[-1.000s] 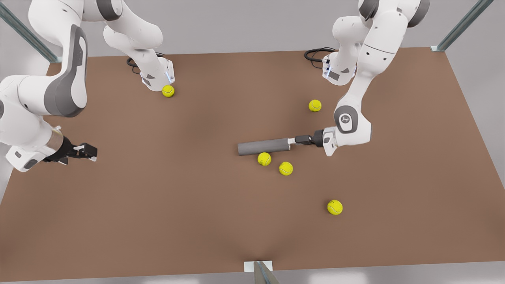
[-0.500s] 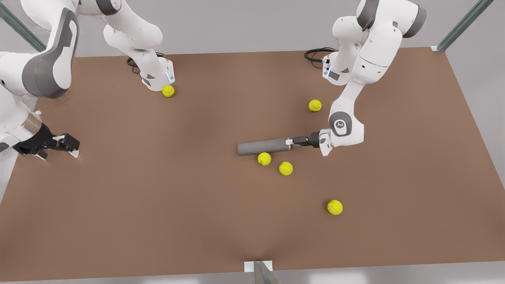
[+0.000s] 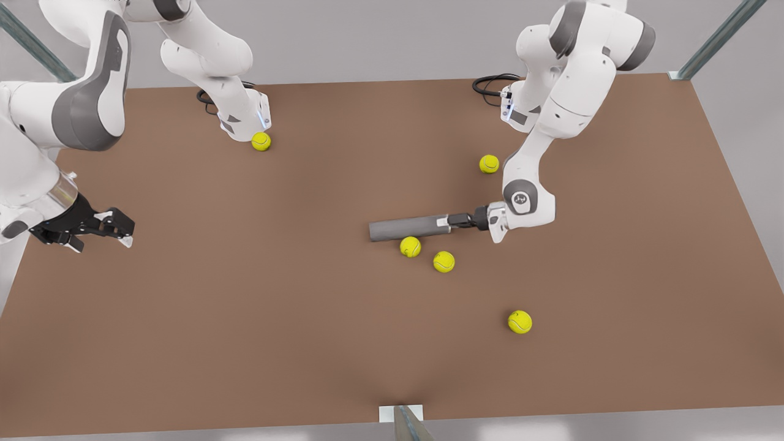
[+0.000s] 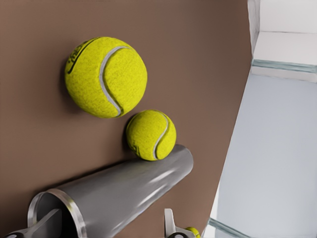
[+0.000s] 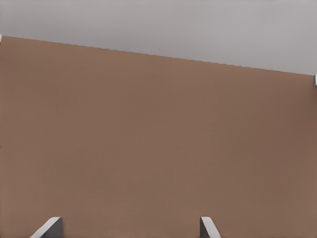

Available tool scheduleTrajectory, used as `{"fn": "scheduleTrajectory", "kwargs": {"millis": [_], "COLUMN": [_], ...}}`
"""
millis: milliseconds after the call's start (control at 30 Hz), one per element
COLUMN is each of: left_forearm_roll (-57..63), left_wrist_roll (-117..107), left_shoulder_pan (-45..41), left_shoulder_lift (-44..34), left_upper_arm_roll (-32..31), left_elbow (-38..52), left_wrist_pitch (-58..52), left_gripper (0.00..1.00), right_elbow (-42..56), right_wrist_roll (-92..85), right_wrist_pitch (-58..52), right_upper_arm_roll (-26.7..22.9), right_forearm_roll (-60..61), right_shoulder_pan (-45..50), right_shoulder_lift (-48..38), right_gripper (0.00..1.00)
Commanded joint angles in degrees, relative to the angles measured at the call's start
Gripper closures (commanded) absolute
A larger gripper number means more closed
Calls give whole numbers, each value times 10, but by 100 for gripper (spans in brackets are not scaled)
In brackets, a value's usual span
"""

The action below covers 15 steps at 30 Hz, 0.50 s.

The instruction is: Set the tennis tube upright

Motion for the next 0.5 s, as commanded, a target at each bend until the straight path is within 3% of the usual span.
{"fn": "scheduleTrajectory", "kwargs": {"millis": [0,400,467], "left_forearm_roll": [-20,-72,-73], "left_wrist_roll": [0,0,-1], "left_shoulder_pan": [0,-1,0], "left_shoulder_lift": [0,4,3], "left_upper_arm_roll": [-1,-27,-27], "left_elbow": [0,13,15], "left_wrist_pitch": [0,13,12], "left_gripper": [2,2,9], "right_elbow": [0,3,3], "right_wrist_roll": [0,0,0], "right_wrist_pitch": [0,0,1], "right_upper_arm_roll": [0,1,1], "right_forearm_roll": [1,-4,-4], "right_shoulder_pan": [-2,-5,-2], "right_shoulder_lift": [0,9,17], "right_gripper": [0,0,0]}}
